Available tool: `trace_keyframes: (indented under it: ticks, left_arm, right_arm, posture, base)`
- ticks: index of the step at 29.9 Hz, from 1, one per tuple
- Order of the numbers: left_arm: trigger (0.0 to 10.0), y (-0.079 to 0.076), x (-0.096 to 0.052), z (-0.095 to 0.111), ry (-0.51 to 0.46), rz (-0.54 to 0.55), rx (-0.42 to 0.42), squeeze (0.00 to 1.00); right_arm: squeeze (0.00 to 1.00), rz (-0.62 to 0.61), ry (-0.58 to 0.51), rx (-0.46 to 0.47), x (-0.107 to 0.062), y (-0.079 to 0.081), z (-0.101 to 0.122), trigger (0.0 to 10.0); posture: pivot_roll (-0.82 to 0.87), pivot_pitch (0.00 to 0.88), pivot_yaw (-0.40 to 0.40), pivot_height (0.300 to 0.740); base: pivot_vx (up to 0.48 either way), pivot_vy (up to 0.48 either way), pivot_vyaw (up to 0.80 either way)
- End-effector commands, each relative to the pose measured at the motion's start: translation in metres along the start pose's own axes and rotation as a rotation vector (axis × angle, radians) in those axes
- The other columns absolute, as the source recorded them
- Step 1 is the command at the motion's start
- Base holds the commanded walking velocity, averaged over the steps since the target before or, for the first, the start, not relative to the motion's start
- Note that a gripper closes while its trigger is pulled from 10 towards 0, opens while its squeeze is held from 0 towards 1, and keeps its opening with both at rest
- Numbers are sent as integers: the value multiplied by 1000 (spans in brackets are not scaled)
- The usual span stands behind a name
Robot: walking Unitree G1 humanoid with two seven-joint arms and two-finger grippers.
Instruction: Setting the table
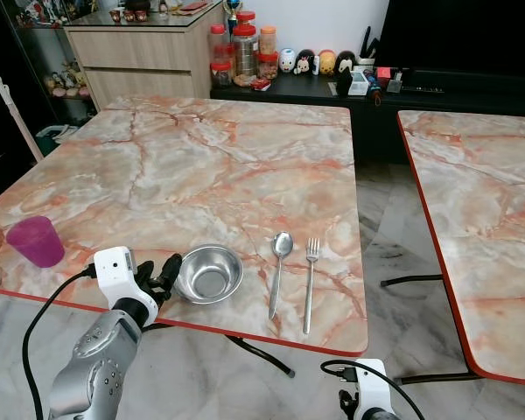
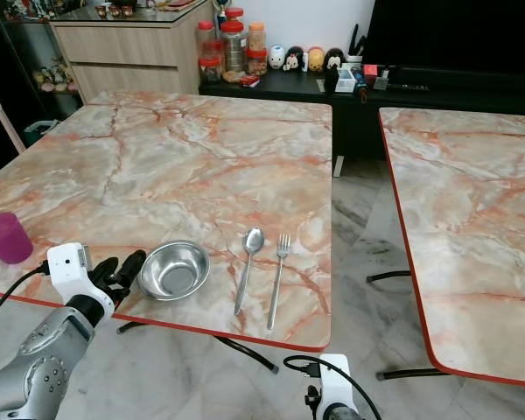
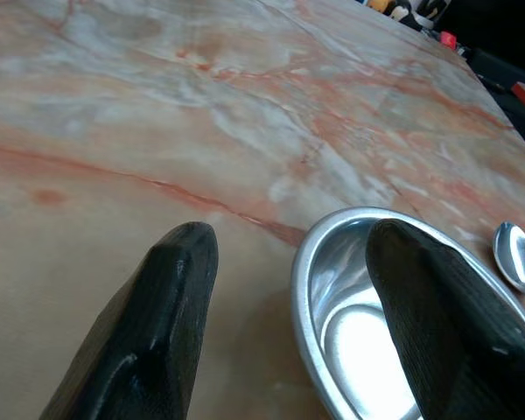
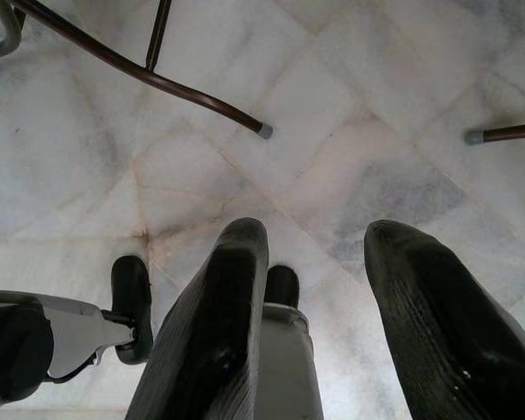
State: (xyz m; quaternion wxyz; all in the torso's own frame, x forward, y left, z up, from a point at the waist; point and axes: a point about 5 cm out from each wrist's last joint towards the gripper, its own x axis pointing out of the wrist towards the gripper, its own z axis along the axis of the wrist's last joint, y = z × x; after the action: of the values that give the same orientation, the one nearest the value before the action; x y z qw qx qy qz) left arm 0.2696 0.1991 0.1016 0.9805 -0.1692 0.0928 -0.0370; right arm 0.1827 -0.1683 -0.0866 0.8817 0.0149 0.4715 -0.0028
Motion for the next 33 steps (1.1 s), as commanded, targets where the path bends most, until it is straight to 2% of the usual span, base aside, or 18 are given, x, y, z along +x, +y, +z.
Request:
trace_keyframes:
  ticks: [1, 5, 9, 33]
  left_arm:
    - [10000, 2, 1, 4, 9, 9, 23, 0]
    - [10000, 2, 1, 3, 16, 8, 25, 0]
    - [10000, 2, -2, -14, 149, -22, 58, 0]
    - [10000, -3, -2, -14, 266, -78, 110, 0]
  right_arm:
    - [0, -4, -4, 10, 0, 0, 0, 10000]
    - [0, -4, -4, 11, 0, 0, 0, 10000]
    - [0, -5, -3, 13, 0, 0, 0, 10000]
    - [0, -3, 0, 20, 0, 0, -1, 10000]
  posture:
    - [83, 12, 20, 732]
    - [83, 12, 20, 732]
    - [78, 14, 22, 732]
    - [78, 16, 24, 732]
  base:
    - [0, 0, 0]
    - [0, 0, 0]
    - [0, 0, 0]
    - [0, 0, 0]
